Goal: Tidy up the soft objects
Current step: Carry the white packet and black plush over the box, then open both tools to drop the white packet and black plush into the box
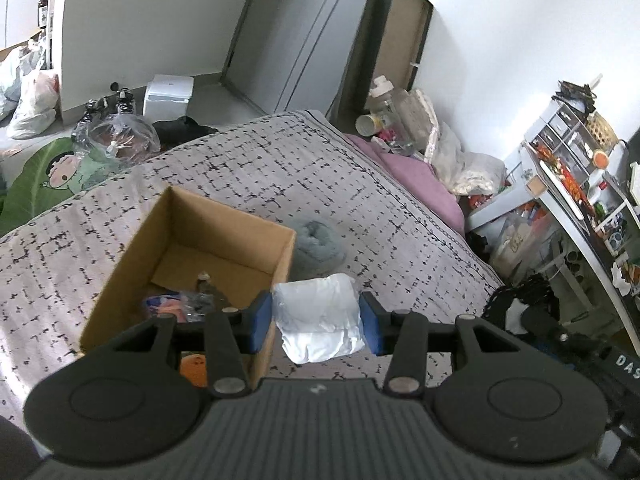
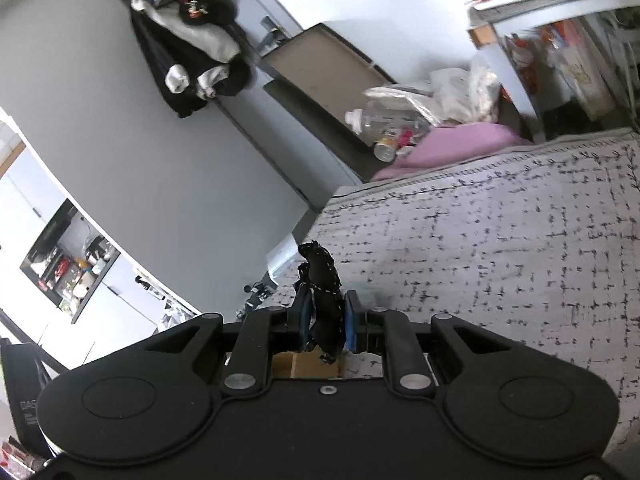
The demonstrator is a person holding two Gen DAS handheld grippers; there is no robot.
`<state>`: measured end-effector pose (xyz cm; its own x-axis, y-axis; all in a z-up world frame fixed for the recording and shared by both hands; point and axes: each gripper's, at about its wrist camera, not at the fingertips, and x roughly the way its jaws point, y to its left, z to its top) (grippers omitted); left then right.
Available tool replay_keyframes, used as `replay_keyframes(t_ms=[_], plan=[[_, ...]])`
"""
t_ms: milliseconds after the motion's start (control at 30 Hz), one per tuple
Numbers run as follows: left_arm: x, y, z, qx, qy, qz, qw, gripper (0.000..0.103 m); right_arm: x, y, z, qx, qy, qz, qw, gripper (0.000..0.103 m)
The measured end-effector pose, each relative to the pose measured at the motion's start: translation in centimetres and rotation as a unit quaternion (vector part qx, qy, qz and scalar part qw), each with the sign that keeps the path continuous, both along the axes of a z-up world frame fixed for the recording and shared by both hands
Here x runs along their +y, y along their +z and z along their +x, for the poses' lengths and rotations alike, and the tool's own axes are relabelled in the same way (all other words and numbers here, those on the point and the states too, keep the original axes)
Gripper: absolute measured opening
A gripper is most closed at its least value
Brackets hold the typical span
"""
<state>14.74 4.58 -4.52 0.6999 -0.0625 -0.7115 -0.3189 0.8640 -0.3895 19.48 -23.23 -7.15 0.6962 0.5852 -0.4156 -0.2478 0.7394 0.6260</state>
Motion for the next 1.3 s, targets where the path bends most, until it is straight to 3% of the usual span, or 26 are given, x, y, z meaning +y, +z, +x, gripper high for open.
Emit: replay_keyframes(t_ms=[400, 733, 1300], plan=[[4.6, 0.3, -1.7, -0.014, 0.027, -0.026, 0.9992, 0.046, 4.2, -0.2, -0.5, 0.006, 0.019, -0.021, 1.000, 0.017], [8.0, -1.8, -1.8, 0.001, 0.050, -0.037, 0.9981, 0.046, 9.1, -0.9, -0.1, 0.016, 0.051, -0.034, 0.998, 0.017], [10.7, -5.9, 3.0, 0.036, 0.053, -0.045, 0.9969, 0.046, 14.7, -3.2, 2.0, 0.043, 0.077, -0.062, 0.994, 0.017]])
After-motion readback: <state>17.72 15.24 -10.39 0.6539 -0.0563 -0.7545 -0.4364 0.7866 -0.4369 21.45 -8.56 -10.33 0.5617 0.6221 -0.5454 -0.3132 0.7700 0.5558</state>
